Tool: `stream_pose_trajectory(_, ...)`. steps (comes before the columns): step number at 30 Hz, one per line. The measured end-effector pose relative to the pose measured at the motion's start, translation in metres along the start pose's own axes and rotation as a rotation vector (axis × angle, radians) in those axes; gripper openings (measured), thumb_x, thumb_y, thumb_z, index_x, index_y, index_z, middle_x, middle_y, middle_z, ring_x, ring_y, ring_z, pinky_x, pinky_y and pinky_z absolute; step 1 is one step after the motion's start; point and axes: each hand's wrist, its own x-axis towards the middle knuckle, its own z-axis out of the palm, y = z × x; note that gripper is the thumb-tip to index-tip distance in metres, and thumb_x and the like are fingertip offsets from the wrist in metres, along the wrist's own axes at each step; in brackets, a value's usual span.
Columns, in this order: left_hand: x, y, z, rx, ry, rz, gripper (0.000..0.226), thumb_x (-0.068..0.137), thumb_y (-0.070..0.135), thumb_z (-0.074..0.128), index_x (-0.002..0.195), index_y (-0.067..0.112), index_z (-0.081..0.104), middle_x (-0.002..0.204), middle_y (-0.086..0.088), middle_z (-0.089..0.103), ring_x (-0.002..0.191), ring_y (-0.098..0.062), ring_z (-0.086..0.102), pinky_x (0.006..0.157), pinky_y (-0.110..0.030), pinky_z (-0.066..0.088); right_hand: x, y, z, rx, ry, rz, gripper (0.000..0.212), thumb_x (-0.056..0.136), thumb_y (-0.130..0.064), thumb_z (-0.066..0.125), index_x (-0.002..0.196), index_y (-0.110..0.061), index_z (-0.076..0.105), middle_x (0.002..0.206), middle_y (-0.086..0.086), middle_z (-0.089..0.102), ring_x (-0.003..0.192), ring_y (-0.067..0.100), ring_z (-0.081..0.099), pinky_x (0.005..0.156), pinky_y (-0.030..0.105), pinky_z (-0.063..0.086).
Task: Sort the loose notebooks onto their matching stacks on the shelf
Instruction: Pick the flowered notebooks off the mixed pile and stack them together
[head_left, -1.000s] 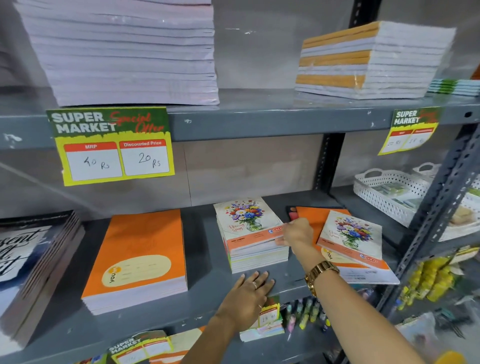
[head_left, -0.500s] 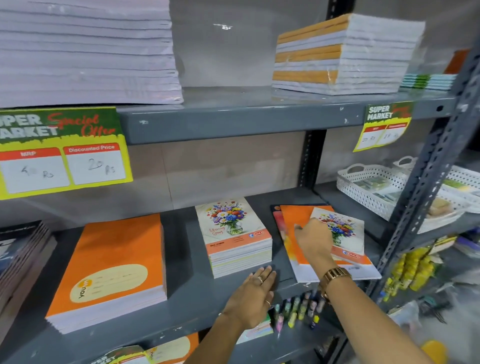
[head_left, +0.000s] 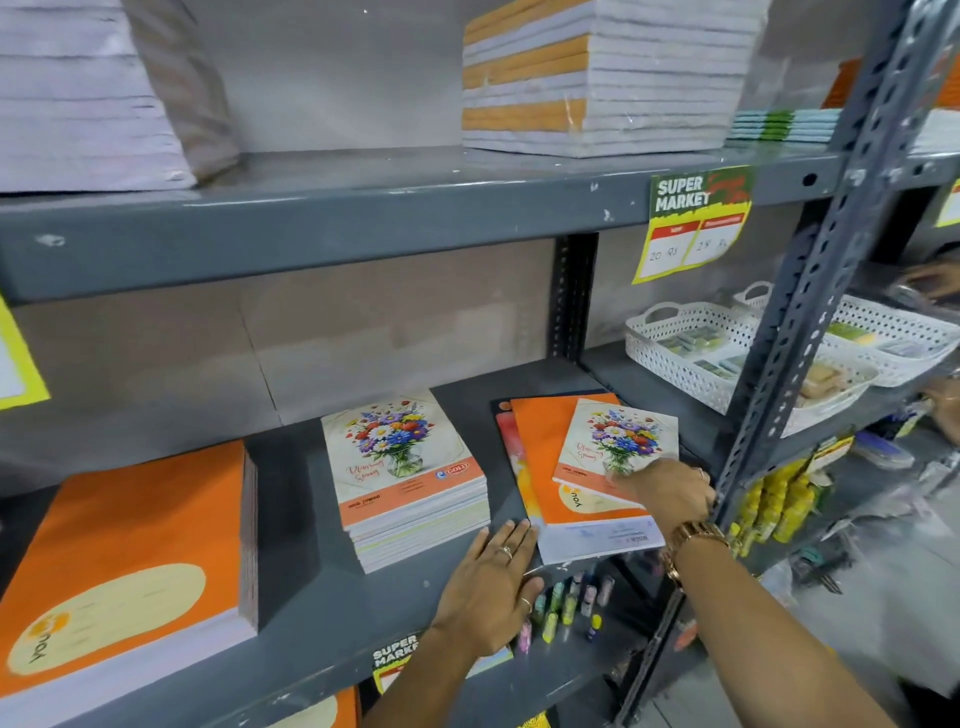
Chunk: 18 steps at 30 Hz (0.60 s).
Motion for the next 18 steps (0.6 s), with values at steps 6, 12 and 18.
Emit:
stream_pose_trajectory(6,-0.003,0.001,-0.003,-0.024,-0.010,0.000,0.058,0.098,0.040,0.023,0.147,0.020,0.000,0.159,0.002,0.005,0.146,-0.013,0.000,0.118,-0.030,-0.007,0.001,-0.006,0.001,0.186,0.036,0.137,0.093,0.069,-0.049,0.077,0.137,-0.002,0.034,0.139,0.018,0.040,0.127,0.034,0.040,0.103,0.042,0.038)
stream_pose_trajectory(12,-0.014,0.000,-0.006,-0.016,-0.023,-0.015,0.055,0.099,0.037,0.023,0.147,0.017,0.005,0.159,0.001,0.005,0.146,-0.014,0.000,0.118,-0.030,-0.008,-0.012,-0.018,0.001,0.425,0.269,0.099,0.062,0.083,-0.012,0.067,0.130,0.008,0.033,0.137,0.024,0.039,0.125,0.040,0.041,0.101,0.048,0.038)
stream_pose_trajectory(18,-0.031,-0.008,-0.009,-0.046,-0.032,-0.054,0.054,0.100,0.036,0.022,0.148,0.018,0.005,0.159,0.001,0.003,0.146,-0.013,-0.001,0.119,-0.030,-0.006,-0.046,-0.038,-0.029,0.638,0.366,-0.256,0.035,0.085,-0.004,0.060,0.113,0.008,0.042,0.120,0.032,0.054,0.108,0.052,0.054,0.085,0.050,0.048)
